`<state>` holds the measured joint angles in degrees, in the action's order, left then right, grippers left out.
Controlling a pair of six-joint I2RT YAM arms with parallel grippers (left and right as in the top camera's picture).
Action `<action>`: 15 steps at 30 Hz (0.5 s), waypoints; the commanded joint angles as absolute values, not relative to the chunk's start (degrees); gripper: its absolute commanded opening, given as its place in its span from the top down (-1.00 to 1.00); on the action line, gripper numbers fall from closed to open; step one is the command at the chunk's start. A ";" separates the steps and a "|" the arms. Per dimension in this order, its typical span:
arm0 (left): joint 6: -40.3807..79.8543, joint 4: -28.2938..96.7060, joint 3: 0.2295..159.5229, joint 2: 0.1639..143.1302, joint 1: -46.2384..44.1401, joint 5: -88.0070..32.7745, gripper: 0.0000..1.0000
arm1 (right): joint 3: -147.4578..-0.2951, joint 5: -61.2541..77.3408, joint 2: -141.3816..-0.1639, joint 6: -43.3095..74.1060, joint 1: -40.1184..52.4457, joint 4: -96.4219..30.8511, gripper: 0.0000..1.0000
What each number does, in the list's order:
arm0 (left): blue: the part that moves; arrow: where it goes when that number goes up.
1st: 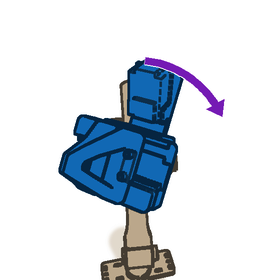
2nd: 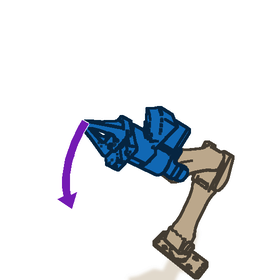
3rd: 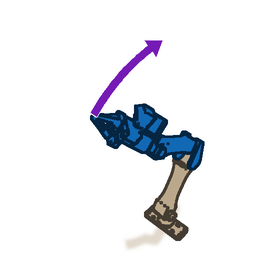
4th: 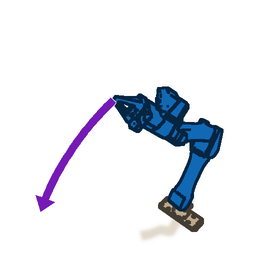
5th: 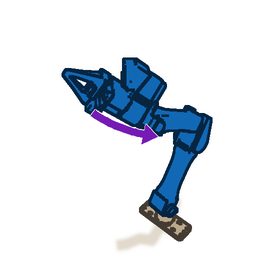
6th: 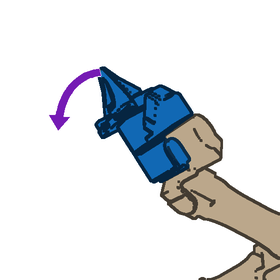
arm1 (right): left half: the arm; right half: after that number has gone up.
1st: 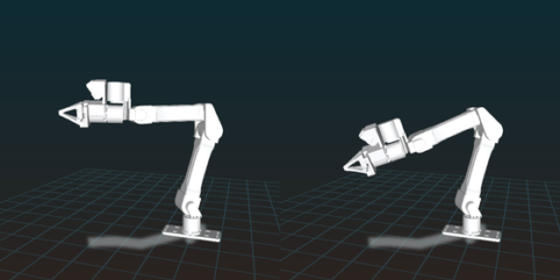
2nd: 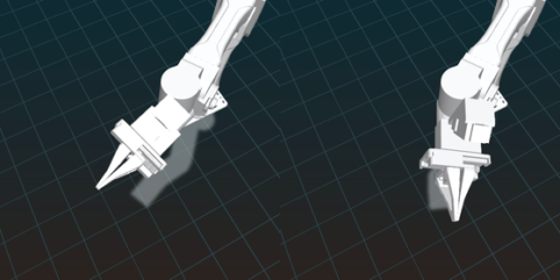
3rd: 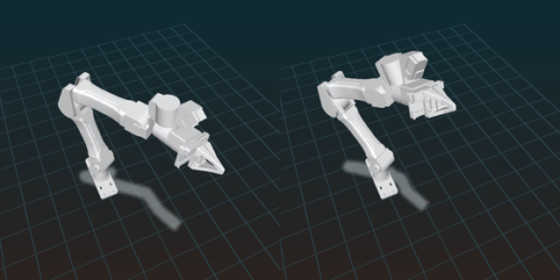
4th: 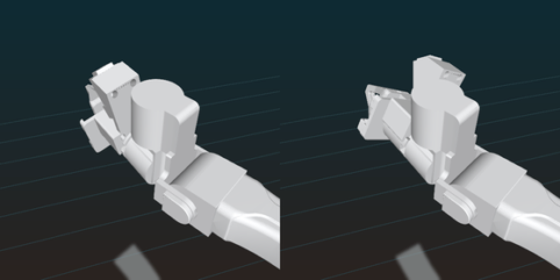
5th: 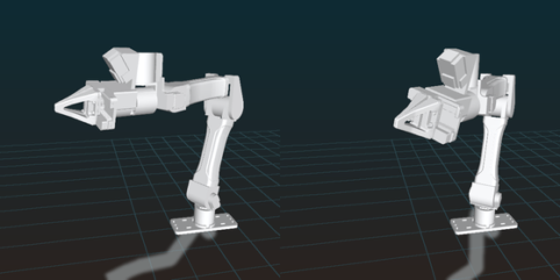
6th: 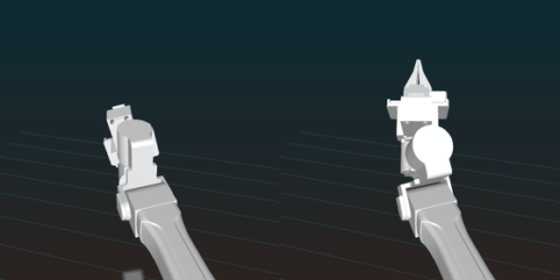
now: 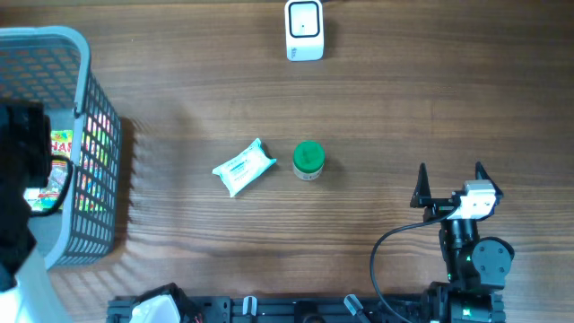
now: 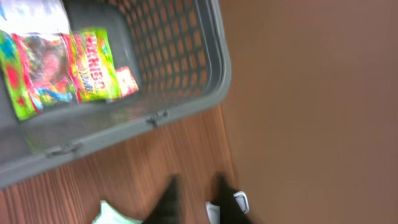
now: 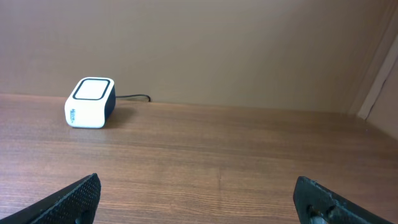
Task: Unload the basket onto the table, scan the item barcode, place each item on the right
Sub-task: 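Reach the left gripper into the basket and grasp the Haribo bag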
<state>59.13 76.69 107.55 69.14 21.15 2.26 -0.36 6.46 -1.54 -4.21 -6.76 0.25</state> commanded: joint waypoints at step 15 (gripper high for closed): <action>62.00 78.32 107.85 108.62 31.79 10.55 -1.00 | -0.30 7.38 -1.30 -4.51 -6.55 0.51 -0.99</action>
